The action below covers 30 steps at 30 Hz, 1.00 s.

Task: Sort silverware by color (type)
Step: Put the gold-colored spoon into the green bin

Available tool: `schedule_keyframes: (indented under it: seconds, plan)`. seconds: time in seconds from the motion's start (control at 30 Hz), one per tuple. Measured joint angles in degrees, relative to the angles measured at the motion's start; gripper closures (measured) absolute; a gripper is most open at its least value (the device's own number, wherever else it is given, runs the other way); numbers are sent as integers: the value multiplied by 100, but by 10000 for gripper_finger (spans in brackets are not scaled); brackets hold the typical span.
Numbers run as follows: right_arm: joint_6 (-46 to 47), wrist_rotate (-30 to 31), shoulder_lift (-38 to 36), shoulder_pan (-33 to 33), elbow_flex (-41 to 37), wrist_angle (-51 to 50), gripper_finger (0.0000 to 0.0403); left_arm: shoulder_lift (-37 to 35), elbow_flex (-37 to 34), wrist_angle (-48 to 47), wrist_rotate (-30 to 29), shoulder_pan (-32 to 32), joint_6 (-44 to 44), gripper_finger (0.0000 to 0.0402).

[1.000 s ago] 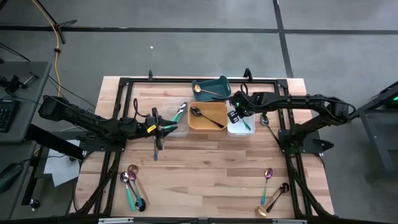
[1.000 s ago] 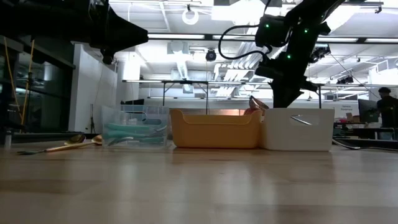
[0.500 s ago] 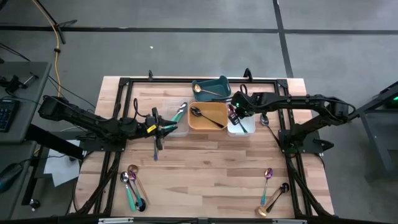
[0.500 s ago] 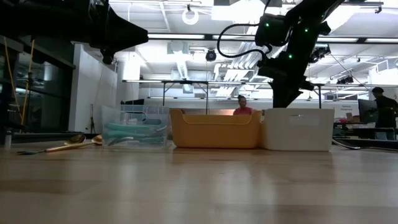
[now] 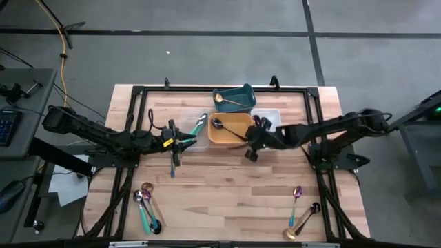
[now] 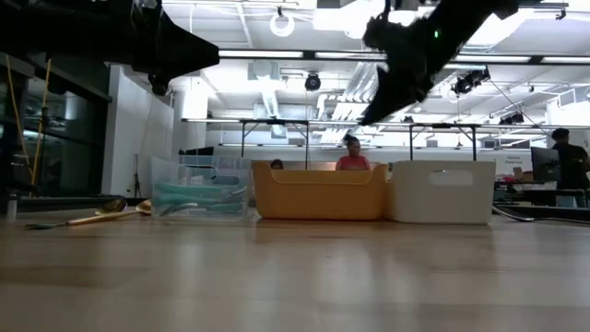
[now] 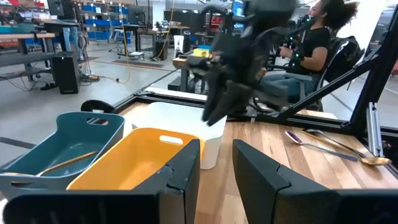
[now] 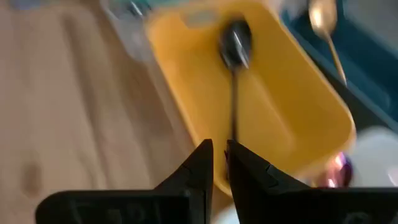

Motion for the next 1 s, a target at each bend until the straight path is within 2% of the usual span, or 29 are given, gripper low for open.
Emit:
schedule_keyframes:
  seconds: [0.2, 0.4, 0.57, 0.63, 0.73, 0.8, 0.9, 1.0]
  plan:
    - [-636, 278, -4, 358, 0, 1084, 361, 0, 0, 0, 0, 0, -2, 314]
    - [-808, 223, -6, 335, -24, 1021, 361, 0, 2, -87, 0, -1, -1, 314]
    - [-437, 179, -325, 356, -713, 1128, 361, 0, 2, -375, 0, -2, -14, 314]
    - [-246, 162, -602, 395, -1158, 1457, 361, 0, 2, -401, 0, -2, -36, 314]
    - [-100, 142, -1030, 403, -1746, 2386, 361, 0, 2, -377, 0, -1, -35, 314]
    - [-207, 27, -1210, 392, -2069, 3405, 361, 0, 2, -374, -2, 0, -22, 314]
    - [-738, -436, -1263, 351, -2441, 5065, 361, 0, 2, -346, -2, 0, 139, 314]
    - [-1244, -994, -1220, 348, -2649, 6070, 361, 0, 3, -236, -2, 0, 270, 314]
